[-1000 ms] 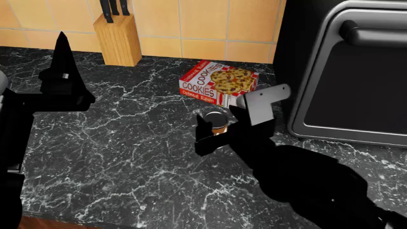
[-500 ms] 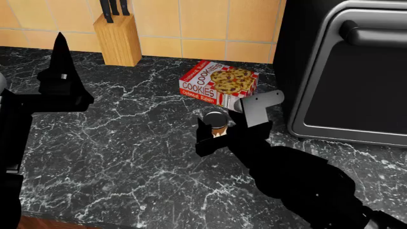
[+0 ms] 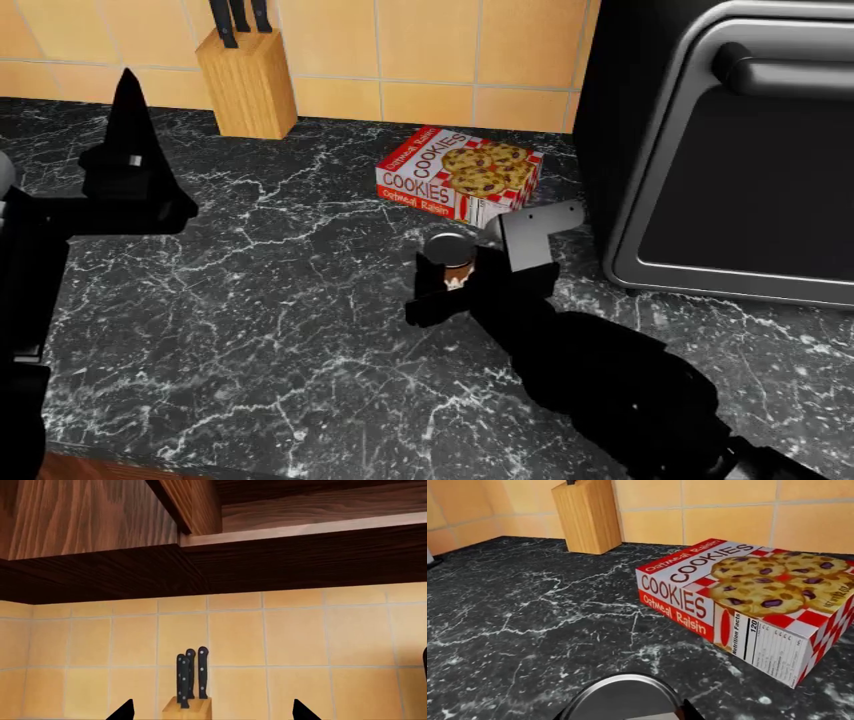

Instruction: Pick the cans from the counter and place them in their designated side in the cabinet.

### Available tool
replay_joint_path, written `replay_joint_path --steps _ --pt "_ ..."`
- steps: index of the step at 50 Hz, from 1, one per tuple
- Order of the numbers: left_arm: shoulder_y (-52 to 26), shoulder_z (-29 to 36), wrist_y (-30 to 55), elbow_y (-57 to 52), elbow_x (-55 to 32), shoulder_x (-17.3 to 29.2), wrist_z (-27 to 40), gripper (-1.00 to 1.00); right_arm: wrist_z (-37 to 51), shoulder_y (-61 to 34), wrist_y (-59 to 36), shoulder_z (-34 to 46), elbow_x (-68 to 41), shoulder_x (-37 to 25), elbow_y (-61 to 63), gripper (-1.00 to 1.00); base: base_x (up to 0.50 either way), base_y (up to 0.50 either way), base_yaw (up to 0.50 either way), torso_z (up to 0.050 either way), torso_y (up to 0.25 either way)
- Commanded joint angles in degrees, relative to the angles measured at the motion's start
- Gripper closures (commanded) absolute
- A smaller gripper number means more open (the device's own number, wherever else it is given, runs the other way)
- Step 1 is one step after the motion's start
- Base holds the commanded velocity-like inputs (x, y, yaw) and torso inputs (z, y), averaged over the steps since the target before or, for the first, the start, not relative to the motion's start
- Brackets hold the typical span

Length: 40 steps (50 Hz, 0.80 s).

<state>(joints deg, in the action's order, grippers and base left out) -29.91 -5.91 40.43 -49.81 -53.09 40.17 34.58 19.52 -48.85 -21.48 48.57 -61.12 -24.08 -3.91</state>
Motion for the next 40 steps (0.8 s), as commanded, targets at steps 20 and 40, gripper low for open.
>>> replay_joint_path --steps 20,40 --pt "-0.1 0.5 -0.2 -0.2 -0.6 0.3 0.5 -1.0 10.5 -4.2 -5.6 -4.7 -6.2 -9.8 21.4 1.0 0.0 0.0 0.0 0.0 0.001" --pt "-0.1 0.0 -0.5 -0.6 -1.5 0.7 1.1 -1.0 16.4 -10.7 -8.8 -9.1 -12.4 -14.6 32.7 1.0 0.0 0.0 0.0 0.001 0.001"
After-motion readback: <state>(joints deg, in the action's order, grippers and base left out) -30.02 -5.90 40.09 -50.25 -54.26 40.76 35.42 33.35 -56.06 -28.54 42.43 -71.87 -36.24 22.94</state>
